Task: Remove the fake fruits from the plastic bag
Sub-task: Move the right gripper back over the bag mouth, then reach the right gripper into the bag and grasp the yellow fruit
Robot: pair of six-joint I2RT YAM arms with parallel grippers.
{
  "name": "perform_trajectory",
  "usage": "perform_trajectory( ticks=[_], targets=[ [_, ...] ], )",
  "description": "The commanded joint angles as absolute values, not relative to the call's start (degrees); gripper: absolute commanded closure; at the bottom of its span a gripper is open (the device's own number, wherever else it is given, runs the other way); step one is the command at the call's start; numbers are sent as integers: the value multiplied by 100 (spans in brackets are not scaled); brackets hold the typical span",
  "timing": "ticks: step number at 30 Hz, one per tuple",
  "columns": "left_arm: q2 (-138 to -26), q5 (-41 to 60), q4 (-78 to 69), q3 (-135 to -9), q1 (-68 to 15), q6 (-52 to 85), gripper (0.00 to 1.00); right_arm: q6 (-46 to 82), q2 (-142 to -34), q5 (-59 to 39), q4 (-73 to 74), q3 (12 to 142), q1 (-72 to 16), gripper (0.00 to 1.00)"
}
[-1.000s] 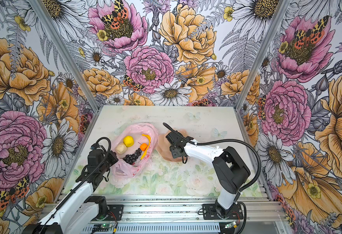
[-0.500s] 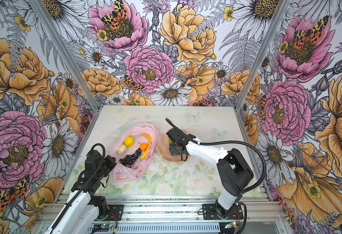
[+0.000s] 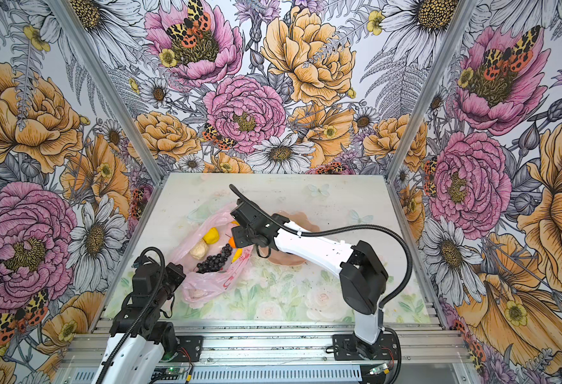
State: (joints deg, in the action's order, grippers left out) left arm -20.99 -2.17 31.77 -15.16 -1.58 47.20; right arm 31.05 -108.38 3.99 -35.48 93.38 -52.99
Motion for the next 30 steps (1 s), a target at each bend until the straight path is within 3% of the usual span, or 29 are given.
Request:
perform_trajectory(
  ticks=[1,12,25,30],
  targets=[
    [-2059,-415,3331,-1549,-87,4691,100,3174,-11464,147,-3401,9974,-5464,36],
    [-2208,-603,3151,-1653,-214,4313,100,3125,-13433,176,-3181,11888,-5480,26],
    [-2430,-503,2978,-1660,-299,4236,100,2993,-14760,-14,-3164,13504,-5274,25],
    [-2478,-553,2962,-1673,-323,4237,100,3027,-15188,-313,-3147,14074,-5242,19]
  ],
)
